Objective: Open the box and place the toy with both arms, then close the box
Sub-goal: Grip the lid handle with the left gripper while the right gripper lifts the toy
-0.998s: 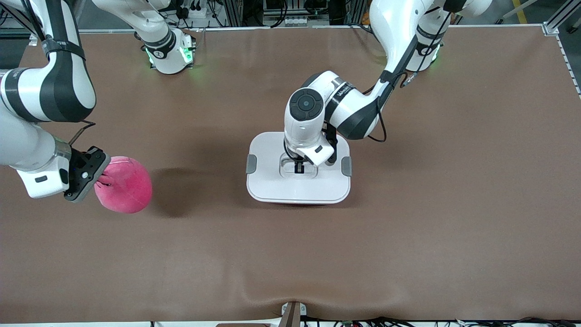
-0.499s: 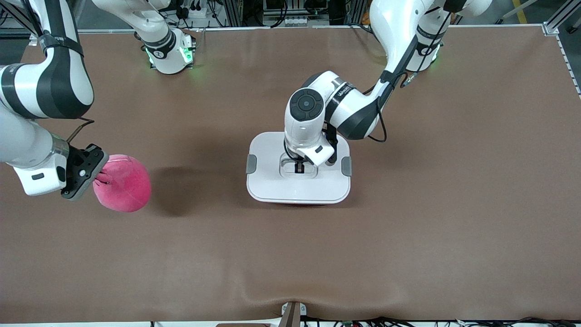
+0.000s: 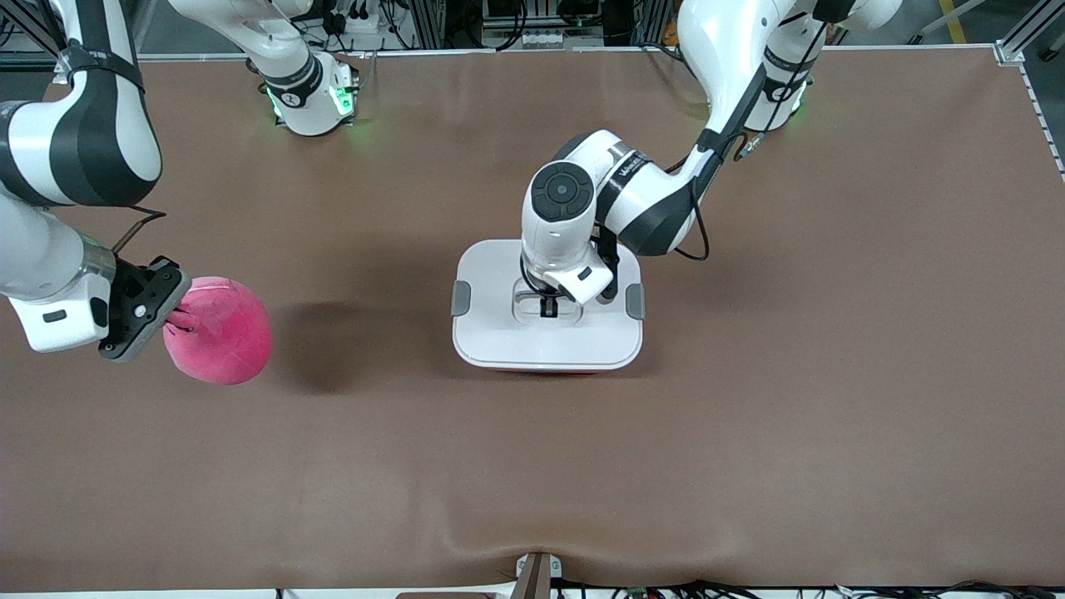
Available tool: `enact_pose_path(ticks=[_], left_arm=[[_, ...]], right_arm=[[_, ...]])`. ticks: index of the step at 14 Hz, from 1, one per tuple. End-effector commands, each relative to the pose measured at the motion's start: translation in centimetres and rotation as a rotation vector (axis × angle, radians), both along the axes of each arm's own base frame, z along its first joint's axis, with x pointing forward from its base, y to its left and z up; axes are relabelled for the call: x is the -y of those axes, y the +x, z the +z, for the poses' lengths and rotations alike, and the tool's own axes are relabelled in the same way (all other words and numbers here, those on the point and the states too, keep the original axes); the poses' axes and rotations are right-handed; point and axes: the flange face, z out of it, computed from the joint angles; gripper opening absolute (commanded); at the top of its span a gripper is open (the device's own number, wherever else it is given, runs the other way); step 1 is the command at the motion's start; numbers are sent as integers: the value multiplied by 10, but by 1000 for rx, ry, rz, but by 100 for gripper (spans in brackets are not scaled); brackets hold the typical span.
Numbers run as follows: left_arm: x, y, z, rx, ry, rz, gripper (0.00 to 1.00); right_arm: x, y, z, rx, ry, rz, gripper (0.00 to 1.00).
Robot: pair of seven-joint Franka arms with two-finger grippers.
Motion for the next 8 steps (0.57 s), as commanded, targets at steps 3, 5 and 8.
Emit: enact_pose_path(ticks=[3, 5, 8], left_arm=[[-1, -2, 15, 16, 0, 7, 3], [-2, -3, 19, 20, -1, 5, 2], [-2, -3, 23, 22, -2, -5, 0]], right_arm=[[-10, -4, 13, 0, -6, -27, 0], [-10, -5, 13, -2, -6, -27, 0], [-10, -5, 12, -5, -6, -29, 0]])
